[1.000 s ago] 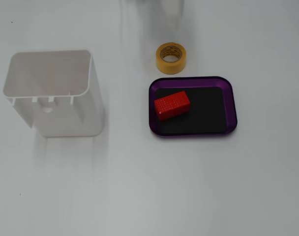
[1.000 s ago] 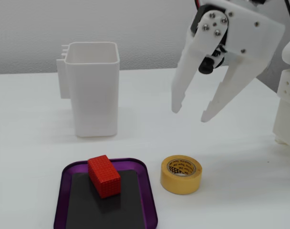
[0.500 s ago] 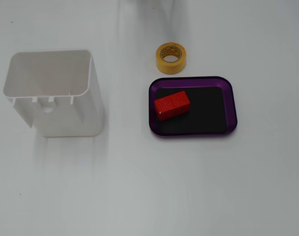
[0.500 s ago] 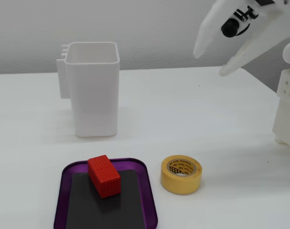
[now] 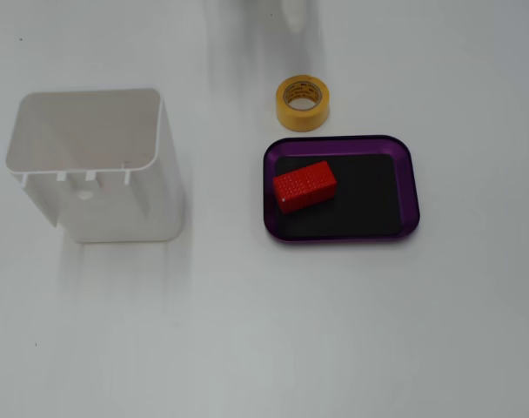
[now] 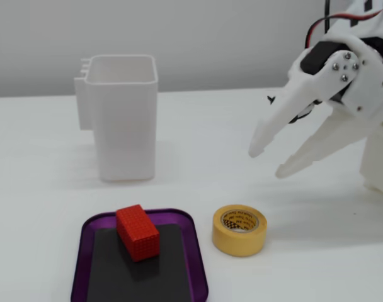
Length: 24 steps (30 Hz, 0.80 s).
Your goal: Remove the yellow tape from the box.
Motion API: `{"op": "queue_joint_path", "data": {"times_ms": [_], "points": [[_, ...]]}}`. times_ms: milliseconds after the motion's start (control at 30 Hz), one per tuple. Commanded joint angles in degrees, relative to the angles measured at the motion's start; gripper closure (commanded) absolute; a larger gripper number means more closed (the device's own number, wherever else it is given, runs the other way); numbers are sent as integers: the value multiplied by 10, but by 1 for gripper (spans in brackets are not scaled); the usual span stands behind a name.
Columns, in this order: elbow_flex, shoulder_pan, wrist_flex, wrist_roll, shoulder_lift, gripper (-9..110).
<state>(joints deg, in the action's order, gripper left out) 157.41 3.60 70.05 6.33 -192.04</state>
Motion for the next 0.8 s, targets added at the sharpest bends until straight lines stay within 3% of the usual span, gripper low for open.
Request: {"op": "queue_joint_path", "data": {"times_ms": [0, 500, 667, 767], "points": [[32, -33, -8, -4, -64, 91], [185, -36, -23, -10, -57, 92], [184, -37, -16, -49, -57, 103], [184, -37, -16, -48, -56, 102]]}}
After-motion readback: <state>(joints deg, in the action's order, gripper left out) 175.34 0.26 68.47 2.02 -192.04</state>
